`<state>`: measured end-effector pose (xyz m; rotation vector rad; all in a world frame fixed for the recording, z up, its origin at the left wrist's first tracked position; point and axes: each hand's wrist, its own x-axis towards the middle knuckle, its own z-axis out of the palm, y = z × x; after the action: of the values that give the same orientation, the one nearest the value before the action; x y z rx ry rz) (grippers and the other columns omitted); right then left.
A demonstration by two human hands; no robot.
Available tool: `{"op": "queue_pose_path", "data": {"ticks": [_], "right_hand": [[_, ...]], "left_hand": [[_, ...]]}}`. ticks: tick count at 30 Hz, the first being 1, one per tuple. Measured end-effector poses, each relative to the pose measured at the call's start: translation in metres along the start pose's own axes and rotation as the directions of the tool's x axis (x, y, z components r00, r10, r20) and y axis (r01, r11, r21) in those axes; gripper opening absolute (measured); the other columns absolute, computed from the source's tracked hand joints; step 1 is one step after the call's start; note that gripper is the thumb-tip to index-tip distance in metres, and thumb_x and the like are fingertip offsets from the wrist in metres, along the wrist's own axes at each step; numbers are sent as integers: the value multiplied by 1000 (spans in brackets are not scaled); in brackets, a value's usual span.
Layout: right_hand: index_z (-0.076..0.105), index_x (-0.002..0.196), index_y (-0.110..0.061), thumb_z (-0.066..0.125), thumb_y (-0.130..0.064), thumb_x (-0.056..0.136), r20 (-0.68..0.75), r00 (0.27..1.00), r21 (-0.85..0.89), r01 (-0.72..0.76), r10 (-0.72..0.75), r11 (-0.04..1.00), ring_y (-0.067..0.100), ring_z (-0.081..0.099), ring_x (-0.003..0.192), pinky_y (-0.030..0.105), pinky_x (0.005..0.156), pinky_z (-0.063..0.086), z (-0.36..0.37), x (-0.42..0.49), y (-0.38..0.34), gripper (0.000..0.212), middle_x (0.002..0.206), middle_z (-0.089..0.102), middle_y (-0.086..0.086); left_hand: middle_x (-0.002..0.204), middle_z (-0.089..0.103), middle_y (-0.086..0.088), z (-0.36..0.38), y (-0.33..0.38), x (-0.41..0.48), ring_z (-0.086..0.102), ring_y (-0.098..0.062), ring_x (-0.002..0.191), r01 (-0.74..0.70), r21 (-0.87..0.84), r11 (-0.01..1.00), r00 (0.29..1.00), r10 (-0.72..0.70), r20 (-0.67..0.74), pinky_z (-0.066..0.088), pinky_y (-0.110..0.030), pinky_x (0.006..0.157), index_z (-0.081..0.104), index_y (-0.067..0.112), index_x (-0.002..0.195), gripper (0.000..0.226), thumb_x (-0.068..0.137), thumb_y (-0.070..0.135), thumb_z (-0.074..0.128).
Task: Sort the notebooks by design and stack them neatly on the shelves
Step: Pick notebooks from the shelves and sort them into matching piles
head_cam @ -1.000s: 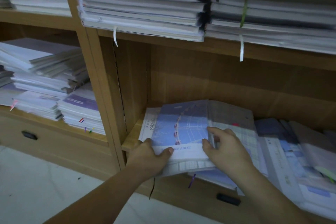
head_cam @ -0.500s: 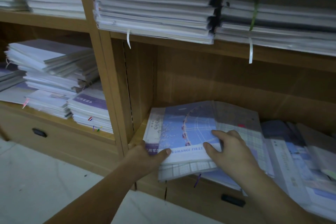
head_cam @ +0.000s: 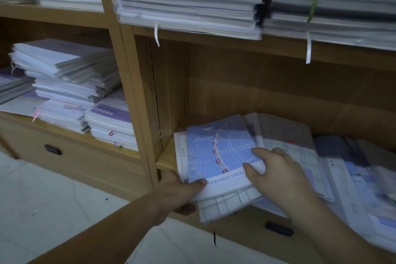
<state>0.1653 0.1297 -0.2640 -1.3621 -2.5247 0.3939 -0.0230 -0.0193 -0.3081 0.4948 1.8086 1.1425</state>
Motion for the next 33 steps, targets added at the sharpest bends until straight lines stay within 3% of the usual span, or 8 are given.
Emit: {"op": "queue_pose_path", "data": {"ticks": [6,9,16,19,22,26,30,33], "right_hand": [[53,144,-31,57,-61,92,7,1000,-27,10,-9,1000,29,60,114,36,87,48,-4,0,-2,60,128,60,5],[59,139,-24,66,-56,89,31,999,211,-40,34,977,22,57,123,38,98,49,-12,-6,0,60,134,61,-1],[61,132,-34,85,-37,76,215,974,801,-216,68,558,17,76,91,33,78,62,-54,-29,10,60,106,78,-4],[45,140,-48,83,-24,82,66,993,831,-108,97,545,7,74,96,31,79,61,-68,-39,29,73,117,72,-14],[39,139,-50,71,-15,94,75,995,697,-104,72,710,-8,59,110,19,92,52,-61,-53,45,66,126,55,-29],[40,138,-36,60,-16,101,166,981,570,-181,104,802,6,54,119,25,107,41,-55,-62,66,47,129,58,-19],[13,161,-26,50,-28,104,145,983,446,-169,116,879,13,63,100,22,81,50,-54,-55,72,67,125,64,-3],[-14,160,-19,41,-27,107,239,963,336,-202,124,920,12,45,55,24,48,31,-53,-52,68,77,73,52,2]], "left_hand": [[112,75,-6,14,1,-10,73,-31,101,-19,-460,888,1000,24,4,62,-46,81,61,13,119,32,90,6,74],[119,73,-11,13,12,-18,74,-33,101,14,-582,813,999,9,37,63,-43,75,56,12,129,44,89,3,72],[127,71,-10,4,38,-62,69,-32,115,-142,-535,833,932,294,210,52,-55,101,59,19,134,42,94,5,64],[122,74,-2,21,44,-69,71,-25,111,-253,-390,885,927,337,165,54,-54,101,60,23,130,43,92,4,69],[115,75,7,47,37,-56,73,-15,104,-283,-206,937,945,309,108,56,-47,99,61,28,124,40,90,13,76],[121,73,8,74,27,-40,71,-8,99,-278,51,959,957,272,100,57,-35,95,66,24,115,24,93,32,73],[158,34,6,87,29,-35,36,-24,146,-305,434,848,952,283,115,35,-31,113,18,18,160,73,102,51,49],[169,12,-1,95,21,-37,20,-25,154,-307,539,784,951,272,147,24,-33,121,-8,17,161,89,101,58,43]]}}
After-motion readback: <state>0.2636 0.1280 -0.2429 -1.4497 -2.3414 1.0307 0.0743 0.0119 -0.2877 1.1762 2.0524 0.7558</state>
